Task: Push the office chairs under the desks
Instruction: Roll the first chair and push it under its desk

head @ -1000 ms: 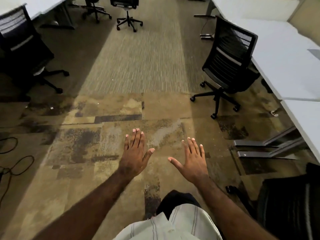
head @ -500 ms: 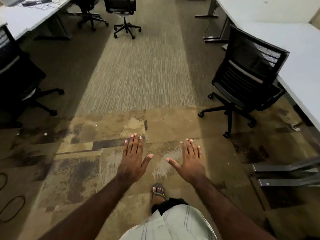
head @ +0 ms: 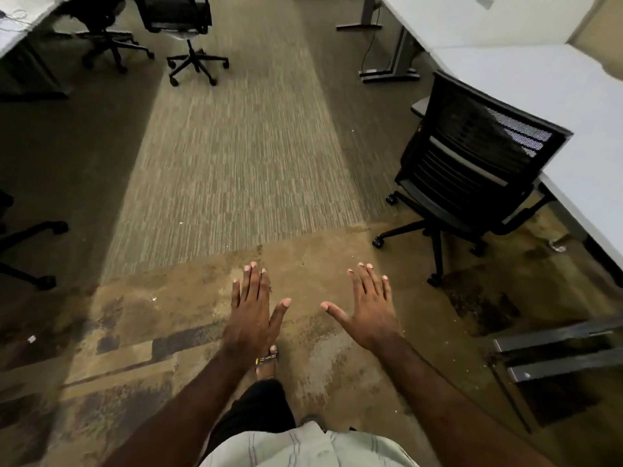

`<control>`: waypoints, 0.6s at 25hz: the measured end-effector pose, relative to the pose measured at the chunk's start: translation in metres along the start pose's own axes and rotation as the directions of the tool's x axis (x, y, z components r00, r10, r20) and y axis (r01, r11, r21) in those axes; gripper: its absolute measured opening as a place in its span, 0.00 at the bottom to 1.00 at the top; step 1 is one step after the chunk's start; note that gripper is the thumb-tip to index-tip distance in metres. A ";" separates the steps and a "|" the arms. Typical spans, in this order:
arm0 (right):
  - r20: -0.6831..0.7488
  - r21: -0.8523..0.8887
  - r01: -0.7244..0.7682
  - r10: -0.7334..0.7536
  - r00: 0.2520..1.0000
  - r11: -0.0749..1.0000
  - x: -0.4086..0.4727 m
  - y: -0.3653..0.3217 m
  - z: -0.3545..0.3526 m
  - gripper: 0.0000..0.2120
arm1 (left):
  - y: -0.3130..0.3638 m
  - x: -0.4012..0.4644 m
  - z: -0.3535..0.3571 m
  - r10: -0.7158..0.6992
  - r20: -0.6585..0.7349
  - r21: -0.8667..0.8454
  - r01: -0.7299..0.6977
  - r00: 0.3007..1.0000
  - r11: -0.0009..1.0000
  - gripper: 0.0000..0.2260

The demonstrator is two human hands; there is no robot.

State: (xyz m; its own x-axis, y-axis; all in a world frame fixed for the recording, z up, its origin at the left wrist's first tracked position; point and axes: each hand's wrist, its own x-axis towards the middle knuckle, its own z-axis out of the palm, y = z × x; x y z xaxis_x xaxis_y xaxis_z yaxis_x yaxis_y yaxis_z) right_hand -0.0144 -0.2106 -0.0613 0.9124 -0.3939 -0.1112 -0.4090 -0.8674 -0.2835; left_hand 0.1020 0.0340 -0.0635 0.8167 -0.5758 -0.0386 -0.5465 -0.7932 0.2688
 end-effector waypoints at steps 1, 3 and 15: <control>-0.001 -0.004 -0.011 0.011 1.000 1.000 0.018 -0.003 0.000 0.55 | -0.005 0.022 0.000 0.020 0.005 -0.002 -0.020 1.000 1.000 0.43; -0.004 -0.024 -0.041 0.041 0.999 0.999 0.055 -0.009 0.001 0.55 | -0.016 0.072 -0.002 0.069 0.042 -0.002 -0.069 0.997 0.998 0.44; -0.205 0.075 -0.379 0.387 0.899 0.922 0.220 -0.015 -0.023 0.54 | -0.034 0.330 -0.029 0.439 0.082 0.010 -0.442 0.895 0.897 0.42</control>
State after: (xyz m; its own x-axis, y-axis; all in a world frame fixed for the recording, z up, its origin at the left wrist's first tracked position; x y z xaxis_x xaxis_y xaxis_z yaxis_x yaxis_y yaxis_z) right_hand 0.1918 -0.2917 -0.0594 0.6592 -0.7518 -0.0142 -0.7220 -0.6276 -0.2912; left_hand 0.3954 -0.1227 -0.0574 0.4752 -0.8799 0.0047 -0.8527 -0.4592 0.2490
